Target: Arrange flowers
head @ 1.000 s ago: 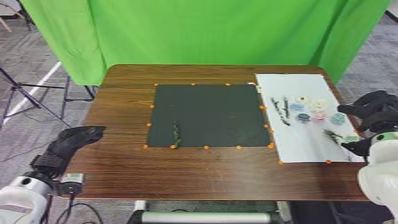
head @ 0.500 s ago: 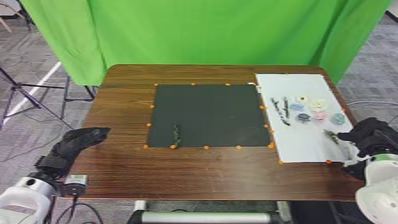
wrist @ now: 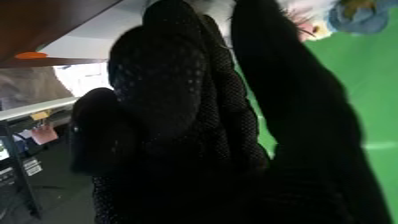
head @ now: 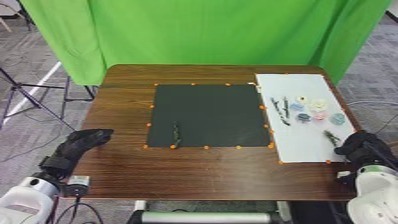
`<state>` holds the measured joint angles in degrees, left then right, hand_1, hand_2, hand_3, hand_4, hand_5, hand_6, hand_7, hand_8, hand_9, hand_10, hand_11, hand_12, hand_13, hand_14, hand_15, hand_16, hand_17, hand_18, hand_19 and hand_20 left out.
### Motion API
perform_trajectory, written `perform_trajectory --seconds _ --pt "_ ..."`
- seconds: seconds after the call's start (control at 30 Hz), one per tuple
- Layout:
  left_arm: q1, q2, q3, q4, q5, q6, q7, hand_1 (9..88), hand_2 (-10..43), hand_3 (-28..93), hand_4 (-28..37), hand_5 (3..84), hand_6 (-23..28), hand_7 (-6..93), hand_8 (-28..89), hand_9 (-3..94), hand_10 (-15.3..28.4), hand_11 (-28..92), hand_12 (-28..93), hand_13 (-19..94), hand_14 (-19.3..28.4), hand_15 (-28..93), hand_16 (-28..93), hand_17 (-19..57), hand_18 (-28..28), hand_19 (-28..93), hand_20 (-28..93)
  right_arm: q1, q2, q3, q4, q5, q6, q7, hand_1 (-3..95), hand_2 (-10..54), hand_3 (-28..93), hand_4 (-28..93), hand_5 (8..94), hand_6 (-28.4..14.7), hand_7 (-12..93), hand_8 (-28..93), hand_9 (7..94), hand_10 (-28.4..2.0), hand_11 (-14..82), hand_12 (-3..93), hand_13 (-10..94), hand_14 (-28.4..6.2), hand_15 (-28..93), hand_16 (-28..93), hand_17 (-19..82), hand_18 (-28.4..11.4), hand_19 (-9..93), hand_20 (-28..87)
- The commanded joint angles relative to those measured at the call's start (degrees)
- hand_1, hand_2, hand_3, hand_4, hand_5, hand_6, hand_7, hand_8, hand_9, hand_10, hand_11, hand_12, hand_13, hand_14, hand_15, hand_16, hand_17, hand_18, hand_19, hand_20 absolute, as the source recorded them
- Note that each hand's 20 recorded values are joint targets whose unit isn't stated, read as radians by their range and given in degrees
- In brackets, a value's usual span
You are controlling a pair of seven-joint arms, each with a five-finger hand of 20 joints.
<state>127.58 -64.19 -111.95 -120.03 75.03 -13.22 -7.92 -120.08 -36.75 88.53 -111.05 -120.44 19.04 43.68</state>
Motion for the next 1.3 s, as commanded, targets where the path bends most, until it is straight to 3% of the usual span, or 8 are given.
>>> perform_trajectory --seconds 0.03,0.17,0.57,0.7,0.93,1.17,1.3 --pt "0.0 -0.48 0.31 0.13 -0.04 -0.91 -0.86 26.4 4.8 57 -21.5 44.1 6.2 11.5 -5 39.0 16.5 16 11 29 17.9 14 -1 0.9 11.2 13 11 0.5 0.5 -1.3 1.3 -3.0 6.3 -0.1 68.3 -9.5 42 -5 72.4 -4.9 21 19 89.6 -10.5 17.8 40.6 94 -2.5 43 32 70 -6.7 80 41" --pt "0.1 -0.41 0.18 0.02 -0.09 -0.74 -0.87 26.2 4.7 57 -21.6 44.0 6.4 11.4 -5 38.9 16.5 16 11 29 17.9 14 -1 0.9 11.2 13 11 0.9 1.2 -0.1 0.5 -2.9 7.0 -0.4 69.4 -9.5 45 -7 73.5 -4.6 24 18 90.0 -10.5 21.0 39.1 94 -2.2 46 30 71 -6.3 81 42" --pt "-0.9 0.20 0.03 0.18 -0.44 -1.99 -1.61 26.1 4.8 57 -21.7 43.8 6.8 11.0 -5 38.8 16.4 16 10 29 17.8 14 -1 0.7 11.2 13 11 5.8 4.2 2.0 -5.6 -0.1 3.1 -2.3 67.8 -9.5 48 -5 74.9 -5.2 26 16 91.1 -10.5 22.1 37.6 94 -1.9 48 28 72 -6.0 81 43" --pt "-0.9 0.30 -0.05 0.14 -0.38 -2.01 -1.19 26.1 4.8 57 -21.7 43.7 6.8 10.9 -5 38.7 16.5 16 10 29 17.8 14 -1 0.7 11.1 13 11 8.7 4.7 -0.1 -8.6 0.5 2.1 -3.7 67.6 -9.5 49 -5 74.8 -5.1 26 16 91.2 -10.6 22.0 37.6 94 -1.9 48 28 72 -5.8 81 43" --pt "-0.5 0.34 -0.45 -0.17 -0.47 -1.83 -1.52 25.8 4.7 58 -21.6 43.7 7.0 10.7 -5 38.7 16.5 16 11 29 17.9 14 -1 0.7 11.1 13 11 22.4 3.9 -13.3 -10.8 2.7 0.9 -5.7 67.2 -9.5 49 -4 75.4 -5.3 26 16 91.6 -10.6 21.7 37.7 94 -1.8 49 27 72 -5.7 81 42" --pt "-0.4 0.30 -0.59 -0.29 -0.68 -2.49 -2.05 25.7 4.7 58 -21.6 43.6 6.9 10.6 -5 38.7 16.7 16 11 29 17.9 14 -1 0.7 11.1 13 11 41.6 -1.4 -35.3 -7.0 4.3 -1.5 -7.2 66.3 -9.5 50 -4 75.6 -5.2 26 16 91.9 -10.5 21.2 38.0 94 -2.0 49 27 73 -5.5 82 42" --pt "-0.5 0.46 -0.60 -0.16 -0.75 -2.87 -2.36 25.6 4.7 58 -21.6 43.6 7.0 10.5 -5 38.7 16.6 16 10 29 17.9 14 -1 0.6 11.0 13 11 48.4 -5.8 -42.7 -4.6 4.3 -2.8 -7.4 66.1 -9.5 51 -5 75.7 -5.2 26 16 92.2 -10.4 21.2 38.0 94 -2.1 49 27 73 -5.5 82 42"
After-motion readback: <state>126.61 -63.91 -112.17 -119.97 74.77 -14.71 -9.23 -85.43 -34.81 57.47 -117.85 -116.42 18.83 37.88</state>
